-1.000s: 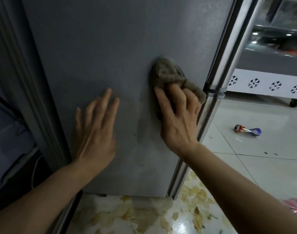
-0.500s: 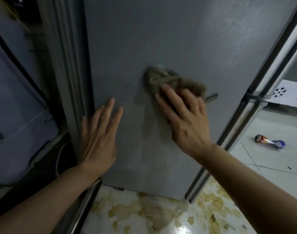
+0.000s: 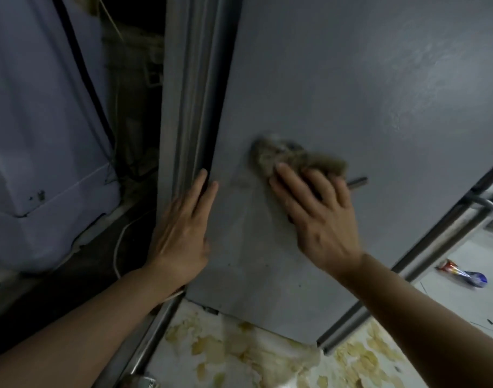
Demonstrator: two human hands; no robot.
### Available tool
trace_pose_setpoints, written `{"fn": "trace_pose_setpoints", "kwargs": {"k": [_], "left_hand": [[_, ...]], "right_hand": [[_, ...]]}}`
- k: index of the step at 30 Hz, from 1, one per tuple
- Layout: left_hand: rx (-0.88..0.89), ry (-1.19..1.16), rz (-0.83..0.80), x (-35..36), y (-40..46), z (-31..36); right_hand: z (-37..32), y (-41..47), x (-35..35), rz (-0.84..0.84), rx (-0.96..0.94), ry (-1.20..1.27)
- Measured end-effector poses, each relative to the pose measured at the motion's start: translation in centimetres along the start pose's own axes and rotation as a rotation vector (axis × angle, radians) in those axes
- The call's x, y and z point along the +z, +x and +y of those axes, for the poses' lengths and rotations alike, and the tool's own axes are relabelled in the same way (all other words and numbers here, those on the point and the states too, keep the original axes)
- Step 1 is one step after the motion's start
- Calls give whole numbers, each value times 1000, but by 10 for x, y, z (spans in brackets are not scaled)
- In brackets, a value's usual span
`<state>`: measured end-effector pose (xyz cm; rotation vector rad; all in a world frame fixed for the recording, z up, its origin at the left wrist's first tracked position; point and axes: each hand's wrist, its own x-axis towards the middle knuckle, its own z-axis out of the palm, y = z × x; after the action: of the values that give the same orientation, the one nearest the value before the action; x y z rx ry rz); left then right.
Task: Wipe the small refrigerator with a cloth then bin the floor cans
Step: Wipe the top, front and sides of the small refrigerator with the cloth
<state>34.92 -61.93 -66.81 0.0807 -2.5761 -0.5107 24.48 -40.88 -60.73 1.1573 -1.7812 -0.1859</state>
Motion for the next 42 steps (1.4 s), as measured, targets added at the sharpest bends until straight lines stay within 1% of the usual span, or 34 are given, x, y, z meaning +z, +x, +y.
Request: {"fn": "trace_pose_setpoints", "kwargs": {"k": [2, 4, 5, 8, 9, 11, 13, 16, 18, 21, 24, 26, 28, 30, 33, 34, 35, 36, 38, 42], "left_hand": [[39, -117, -45, 3, -3, -11], [89, -164, -50, 6, -5, -18], [101, -187, -46, 8, -6, -20], [78, -268, -59, 8, -7, -21], [59, -303, -55, 6, -7, -21], [25, -368, -21, 1, -9, -22], [-10, -399, 47, -6, -9, -23], [-41, -426, 186, -12, -10, -25], [-45, -437, 250, -12, -12, -25], [-64, -425, 283, -9, -17, -29], [-99, -394, 298, -3, -21, -36], [-125, -373, 298, 3, -24, -42], [-151, -343, 273, 8, -28, -48], [-153, -312, 228, 13, -32, -53], [-144, -284, 160, 18, -38, -58], [-139, -281, 142, 18, -40, -59], [-128, -275, 128, 18, -42, -58], [-112, -268, 116, 18, -43, -56], [-86, -266, 91, 18, -43, -49], [-73, -289, 46, 25, -35, -29]], "right_hand": [[-2, 14, 5, 67, 88, 4], [-15, 9, 14, 59, 54, 6], [-23, 2, 19, 18, -15, 13], [-47, -19, 27, -205, -279, -14], [-52, -20, 27, -254, -320, -47], [-55, -15, 23, -275, -322, -81], [-50, 5, 16, -210, -229, -60], [-38, 56, 11, -21, -39, -19], [-37, 80, 12, 56, 17, -34], [-48, 81, 25, 100, -32, -77], [-65, 57, 43, 78, -146, -60], [-79, 37, 56, 20, -209, -37], [-95, 16, 69, -73, -263, -43], [-111, -7, 81, -226, -346, -105], [-136, -37, 91, -514, -472, -147], [-142, -42, 90, -589, -503, -143], [-144, -44, 88, -629, -522, -140], [-144, -44, 85, -633, -530, -140], [-133, -43, 76, -561, -505, -131], [-83, -30, 48, -280, -304, -95]]}}
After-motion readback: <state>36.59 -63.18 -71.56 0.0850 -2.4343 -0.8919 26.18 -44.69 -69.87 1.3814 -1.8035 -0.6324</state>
